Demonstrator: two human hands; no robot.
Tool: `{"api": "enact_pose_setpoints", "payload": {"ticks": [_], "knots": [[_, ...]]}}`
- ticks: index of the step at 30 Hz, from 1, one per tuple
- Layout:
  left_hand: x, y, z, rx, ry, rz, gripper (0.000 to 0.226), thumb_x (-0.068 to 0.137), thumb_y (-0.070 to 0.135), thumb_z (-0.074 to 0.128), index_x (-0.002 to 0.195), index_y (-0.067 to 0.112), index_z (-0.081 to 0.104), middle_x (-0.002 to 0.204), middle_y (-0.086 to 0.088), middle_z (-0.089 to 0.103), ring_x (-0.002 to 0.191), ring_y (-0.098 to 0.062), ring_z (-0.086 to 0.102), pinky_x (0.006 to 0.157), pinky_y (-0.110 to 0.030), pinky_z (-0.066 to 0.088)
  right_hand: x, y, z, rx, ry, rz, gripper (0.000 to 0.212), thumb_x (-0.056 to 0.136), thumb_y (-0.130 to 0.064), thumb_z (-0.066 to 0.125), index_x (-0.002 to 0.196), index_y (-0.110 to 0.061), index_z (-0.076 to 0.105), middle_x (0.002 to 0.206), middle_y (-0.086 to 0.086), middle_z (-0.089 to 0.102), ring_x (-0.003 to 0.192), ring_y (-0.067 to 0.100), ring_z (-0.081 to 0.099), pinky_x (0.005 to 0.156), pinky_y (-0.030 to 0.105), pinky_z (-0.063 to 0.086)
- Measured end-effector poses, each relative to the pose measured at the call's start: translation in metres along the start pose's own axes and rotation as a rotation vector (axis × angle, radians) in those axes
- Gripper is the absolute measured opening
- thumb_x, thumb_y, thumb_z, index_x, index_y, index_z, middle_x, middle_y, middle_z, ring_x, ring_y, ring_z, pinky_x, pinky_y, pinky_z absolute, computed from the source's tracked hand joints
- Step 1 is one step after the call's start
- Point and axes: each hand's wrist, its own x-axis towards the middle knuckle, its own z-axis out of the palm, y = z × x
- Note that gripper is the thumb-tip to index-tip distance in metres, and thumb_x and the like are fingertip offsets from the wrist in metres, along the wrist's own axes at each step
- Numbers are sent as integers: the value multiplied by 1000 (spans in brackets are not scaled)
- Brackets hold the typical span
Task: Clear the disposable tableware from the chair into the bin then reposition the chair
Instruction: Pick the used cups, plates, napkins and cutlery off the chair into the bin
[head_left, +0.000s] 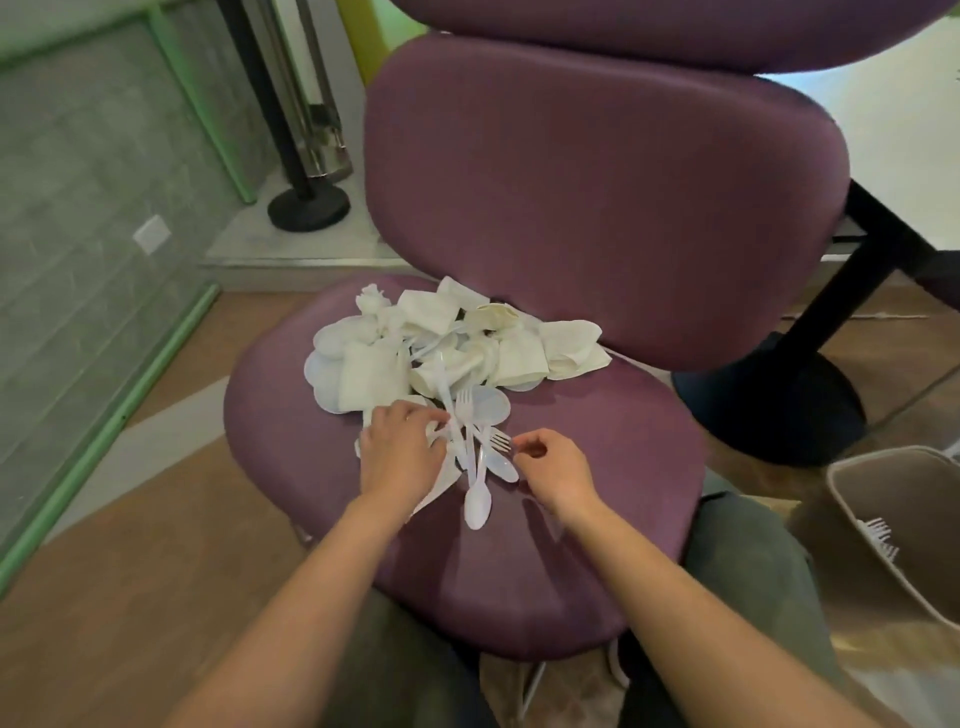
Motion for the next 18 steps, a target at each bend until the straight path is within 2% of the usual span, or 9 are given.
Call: {"api": "enact_pose_setpoints", "payload": {"ticks": [2, 5, 7, 10, 14, 18], "knots": [[-1, -14, -2, 56, 50, -5, 34, 86, 32, 61, 120, 36, 61, 125, 8, 51, 121, -18, 37, 102, -36, 27, -2, 2, 14, -74, -14, 7, 18, 86, -12, 56, 96, -23, 66, 92, -5, 66, 80, 13, 61, 68, 25, 48], [2, -33, 0, 84, 57, -31, 37, 87, 41, 61, 123, 36, 59, 131, 8, 47, 127, -16, 32, 107, -38, 22, -5, 6, 33, -186, -4, 16, 12, 83, -28, 63, 95, -25, 63, 93, -6, 65, 84, 17, 63, 71, 30, 51], [4, -40, 0, 67, 41, -43, 35, 87, 42, 63, 121, 34, 61, 133, 5, 46, 129, -18, 31, 106, -39, 28, -7, 6, 41, -273, 20, -22, 24, 80, -41, 70, 94, -25, 59, 98, -7, 60, 89, 17, 60, 71, 31, 49], [8, -43, -2, 5, 41, -24, 28, 88, 25, 64, 116, 26, 64, 134, -3, 46, 127, -25, 31, 92, -39, 45, -8, 6, 45, -402, 60, -75, 41, 76, -49, 73, 100, -23, 54, 106, -7, 51, 98, 16, 54, 74, 31, 44], [13, -41, -9, -46, 94, -44, 23, 91, 19, 61, 113, 23, 65, 129, -3, 48, 124, -25, 33, 83, -35, 47, -5, 3, 43, -435, 34, -68, 37, 78, -31, 70, 107, -20, 50, 116, -1, 45, 100, 23, 56, 75, 33, 45], [18, -37, -17, -32, 183, -41, 24, 93, 22, 57, 117, 22, 64, 119, -4, 54, 116, -27, 38, 83, -36, 45, -2, 0, 33, -404, 27, -35, 33, 79, -10, 61, 107, -19, 48, 117, 0, 41, 85, 26, 58, 71, 33, 47]]}}
